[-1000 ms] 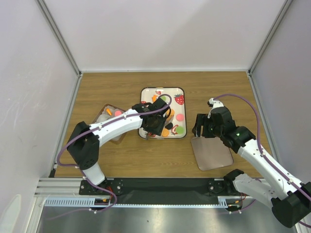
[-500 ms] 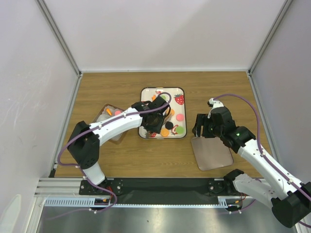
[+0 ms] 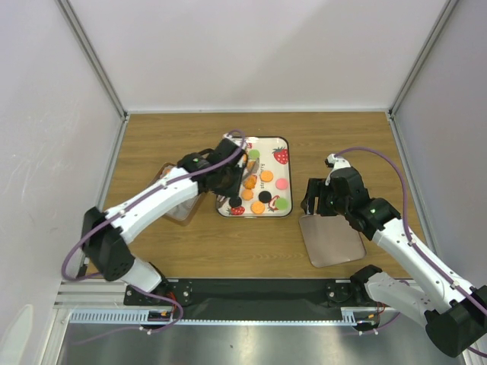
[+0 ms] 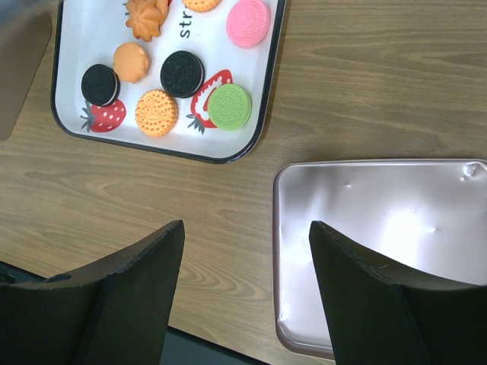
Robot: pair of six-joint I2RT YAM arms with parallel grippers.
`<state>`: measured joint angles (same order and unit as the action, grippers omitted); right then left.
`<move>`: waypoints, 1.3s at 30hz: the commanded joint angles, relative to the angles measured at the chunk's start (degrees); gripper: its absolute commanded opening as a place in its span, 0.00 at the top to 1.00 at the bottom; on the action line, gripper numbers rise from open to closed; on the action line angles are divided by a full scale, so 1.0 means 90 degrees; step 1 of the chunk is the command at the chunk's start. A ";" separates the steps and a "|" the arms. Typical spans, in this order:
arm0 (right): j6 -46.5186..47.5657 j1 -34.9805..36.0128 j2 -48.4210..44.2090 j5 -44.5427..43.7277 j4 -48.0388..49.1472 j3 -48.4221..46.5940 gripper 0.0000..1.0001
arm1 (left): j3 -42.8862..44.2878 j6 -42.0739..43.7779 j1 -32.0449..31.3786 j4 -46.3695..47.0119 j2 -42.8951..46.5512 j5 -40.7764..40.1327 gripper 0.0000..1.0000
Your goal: Pack the cookies
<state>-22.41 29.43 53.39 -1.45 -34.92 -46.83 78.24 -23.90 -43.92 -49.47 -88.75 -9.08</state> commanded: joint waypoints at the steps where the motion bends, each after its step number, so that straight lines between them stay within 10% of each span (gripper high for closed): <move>1: 0.0010 -0.0038 -0.0092 0.0074 0.0139 -0.0002 0.27 | -0.0089 0.0077 0.0387 -0.0157 0.0876 -0.0241 0.62; 17: 0.0030 -0.0067 -0.0043 0.0396 0.0237 0.0066 0.27 | -0.2120 0.0576 0.4380 -0.0606 0.3103 0.0941 0.62; 39: 0.0020 -0.0057 -0.0092 0.0542 0.0276 0.0115 0.27 | -0.2824 0.0185 0.5349 0.0009 0.2947 0.0755 0.60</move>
<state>-22.39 29.02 53.39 2.74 -34.04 -45.78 52.69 -21.10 3.27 -52.40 -62.63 -2.28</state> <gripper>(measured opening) 0.734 0.402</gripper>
